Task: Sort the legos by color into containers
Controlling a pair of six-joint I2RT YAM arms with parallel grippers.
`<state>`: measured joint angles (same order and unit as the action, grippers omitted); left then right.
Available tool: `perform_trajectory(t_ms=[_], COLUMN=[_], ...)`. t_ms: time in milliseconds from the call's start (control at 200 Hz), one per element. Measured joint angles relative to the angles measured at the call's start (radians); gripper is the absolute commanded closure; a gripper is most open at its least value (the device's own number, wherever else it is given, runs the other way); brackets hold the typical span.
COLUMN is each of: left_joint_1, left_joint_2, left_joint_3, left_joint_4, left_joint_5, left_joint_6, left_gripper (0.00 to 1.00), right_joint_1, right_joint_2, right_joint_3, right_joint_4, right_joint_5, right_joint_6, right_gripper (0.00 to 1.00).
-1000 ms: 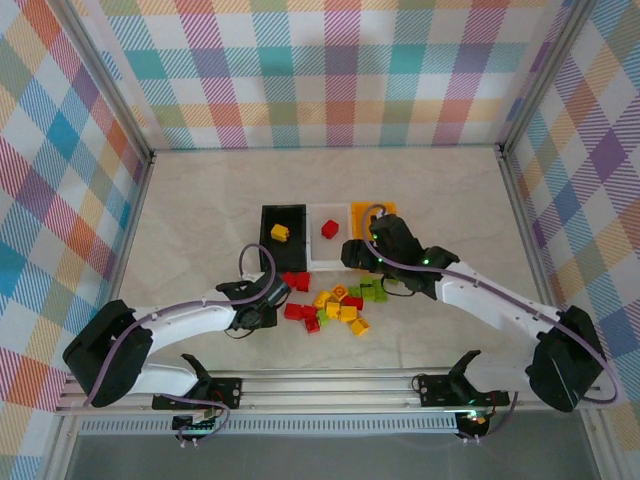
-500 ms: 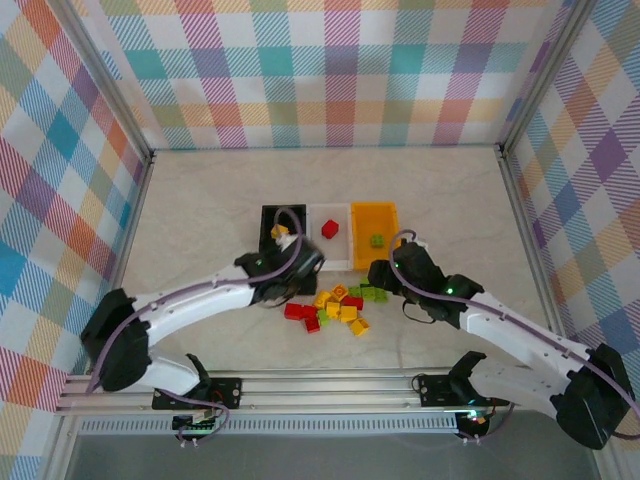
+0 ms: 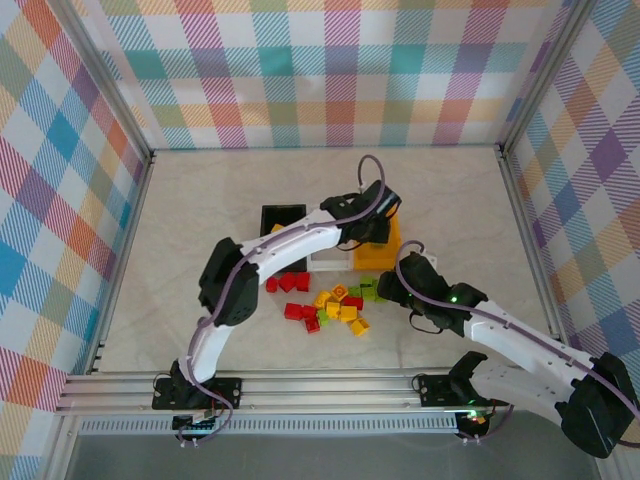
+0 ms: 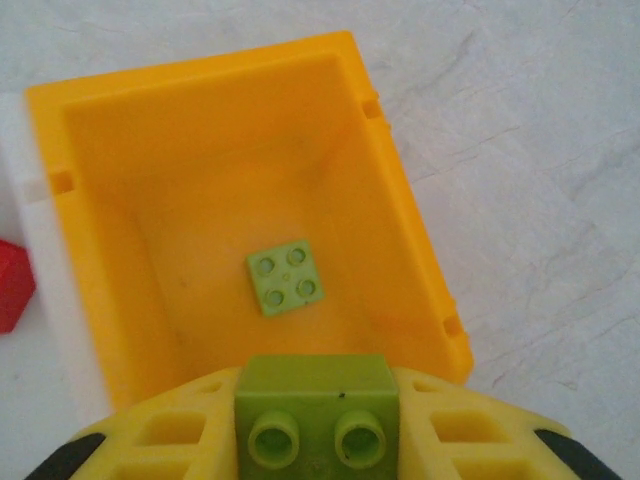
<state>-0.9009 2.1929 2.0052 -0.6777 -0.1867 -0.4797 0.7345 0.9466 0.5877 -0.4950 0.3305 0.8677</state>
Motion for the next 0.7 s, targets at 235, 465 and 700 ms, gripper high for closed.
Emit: perform_trajectory(t_ms=[235,465,700], left_joint_1=[0.008,0.008,0.001], left_joint_2=[0.068,-0.163,-0.77], left_joint_3=[0.121,-0.106,-0.61], left_joint_4=[-0.056,0.018,0.179], left_joint_5=[0.024,0.049,0.035], left_joint_6=[0.006,-0.011,-0.035], left_gripper=[0.2,0.0,0.0], right_joint_1=[0.0,-0.019,-0.13], right_joint_2=[-0.006,0.055,0.308], right_joint_3=[-0.001,-0.001,0.046], right_joint_4=[-0.01,0.013,0.099], right_joint_5=[-0.005,-0.009,-0.044], right_joint_6=[0.018,0.045,0.011], right_gripper=[0.23,0.3,0.3])
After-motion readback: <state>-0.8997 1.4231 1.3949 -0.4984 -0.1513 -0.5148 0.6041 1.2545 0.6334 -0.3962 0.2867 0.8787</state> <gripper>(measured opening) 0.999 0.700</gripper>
